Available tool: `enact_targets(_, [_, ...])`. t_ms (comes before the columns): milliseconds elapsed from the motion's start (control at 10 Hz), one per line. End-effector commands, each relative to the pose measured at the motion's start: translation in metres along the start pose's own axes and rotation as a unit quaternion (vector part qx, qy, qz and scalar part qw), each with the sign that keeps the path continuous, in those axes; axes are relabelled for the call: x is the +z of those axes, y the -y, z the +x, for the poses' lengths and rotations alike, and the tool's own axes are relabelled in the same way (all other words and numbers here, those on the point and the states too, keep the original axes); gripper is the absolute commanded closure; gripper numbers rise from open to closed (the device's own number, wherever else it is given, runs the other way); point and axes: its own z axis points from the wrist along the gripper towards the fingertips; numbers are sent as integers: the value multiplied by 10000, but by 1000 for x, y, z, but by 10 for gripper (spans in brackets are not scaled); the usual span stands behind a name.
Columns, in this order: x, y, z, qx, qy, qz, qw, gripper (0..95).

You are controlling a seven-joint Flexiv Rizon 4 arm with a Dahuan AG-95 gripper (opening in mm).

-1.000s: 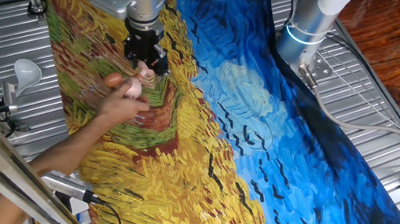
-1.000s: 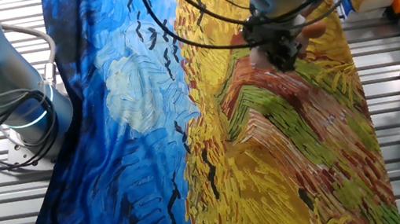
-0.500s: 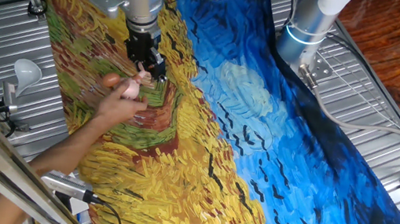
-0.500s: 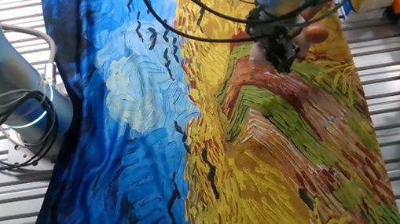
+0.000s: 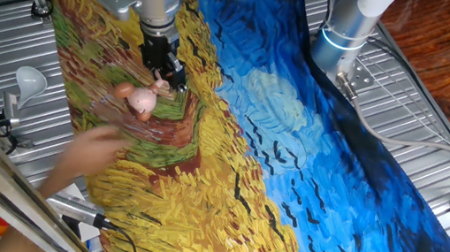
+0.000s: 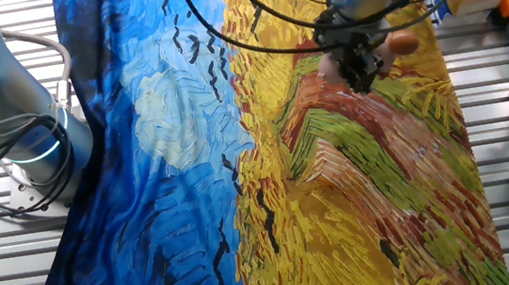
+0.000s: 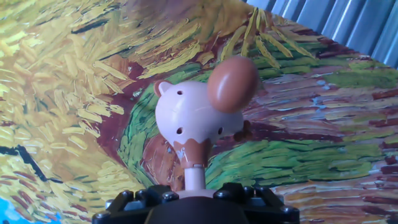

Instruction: Receive something handed over by a human

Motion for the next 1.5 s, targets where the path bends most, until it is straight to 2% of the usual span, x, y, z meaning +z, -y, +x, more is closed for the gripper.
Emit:
enact_targets(100, [-2,17,-1,-218,-27,-71,9997,950])
enact_targets(200, [-1,29,0,-318,-17,-94,9994,950])
enact_targets(400, [-1,29,0,-461,45,-117,9989,950])
enact_targets(600, [-1,29,0,-291,45,-79,9995,950])
enact_targets(800, [-1,29,0,-232,-45,-13,9997,950])
enact_targets(1000, [-1,29,0,-19,-111,117,9999,950])
enact_targets(1100, [3,28,1,-48,-159,299,9994,950])
enact_targets(1500, [25,41,3,-243,-65,243,9994,950])
